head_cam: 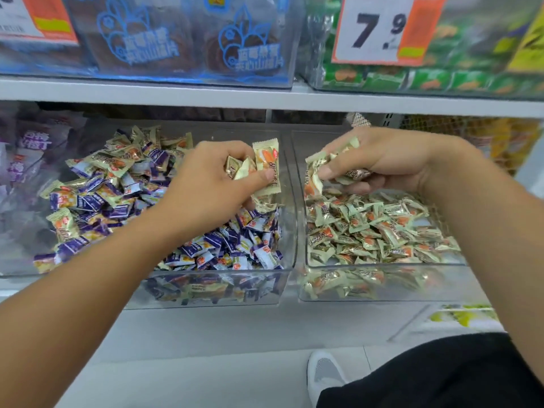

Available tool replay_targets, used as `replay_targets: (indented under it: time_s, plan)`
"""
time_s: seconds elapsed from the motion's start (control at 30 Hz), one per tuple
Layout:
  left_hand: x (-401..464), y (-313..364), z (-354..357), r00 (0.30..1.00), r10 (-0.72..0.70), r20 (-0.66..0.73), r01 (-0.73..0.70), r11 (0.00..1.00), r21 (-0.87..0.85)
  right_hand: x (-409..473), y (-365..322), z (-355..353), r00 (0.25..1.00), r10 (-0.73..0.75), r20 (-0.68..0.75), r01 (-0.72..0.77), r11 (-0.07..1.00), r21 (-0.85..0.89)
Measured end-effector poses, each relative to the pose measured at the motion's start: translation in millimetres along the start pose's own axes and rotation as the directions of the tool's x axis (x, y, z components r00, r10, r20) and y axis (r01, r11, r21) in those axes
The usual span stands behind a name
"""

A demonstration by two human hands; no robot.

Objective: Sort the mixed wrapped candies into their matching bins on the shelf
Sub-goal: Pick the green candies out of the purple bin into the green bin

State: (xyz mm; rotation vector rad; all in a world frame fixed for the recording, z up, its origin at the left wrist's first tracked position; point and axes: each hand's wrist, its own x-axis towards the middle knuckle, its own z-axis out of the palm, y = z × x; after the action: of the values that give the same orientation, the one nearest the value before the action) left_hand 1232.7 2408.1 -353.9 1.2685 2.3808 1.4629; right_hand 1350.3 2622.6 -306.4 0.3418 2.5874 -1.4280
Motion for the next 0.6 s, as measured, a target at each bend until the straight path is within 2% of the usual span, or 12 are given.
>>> replay_targets:
  time_s: [0.17,0.27,0.43,0.6]
  plan:
    - [21.5,33.5,36.4,0.973,0.23,0.029,-0.232,0.963,0.136,-6.8,56.3,-24.4,0.948,0.306,-0.086,-0.289,0.943,0.164]
    - [35.4,44.6,61.2,0.955,0.273,0.118,-0.293,0.931,0.216,-7.0,68.4,-31.1,0.902,0.421,-0.099,-0.384,0.886,0.261]
    - [50.7,38.7,82.9,0.957,0.21,0.202,-0.266,0.913,0.31,-13.8,71.6,-40.1,0.885,0.45,-0.121,-0.351,0.815,0.461]
    - [53.9,35.1,86.5,0.936,0.171,0.308,-0.261,0.924,0.279,-14.5,74.2,-45.4,0.902,0.408,-0.14,-0.279,0.799,0.533]
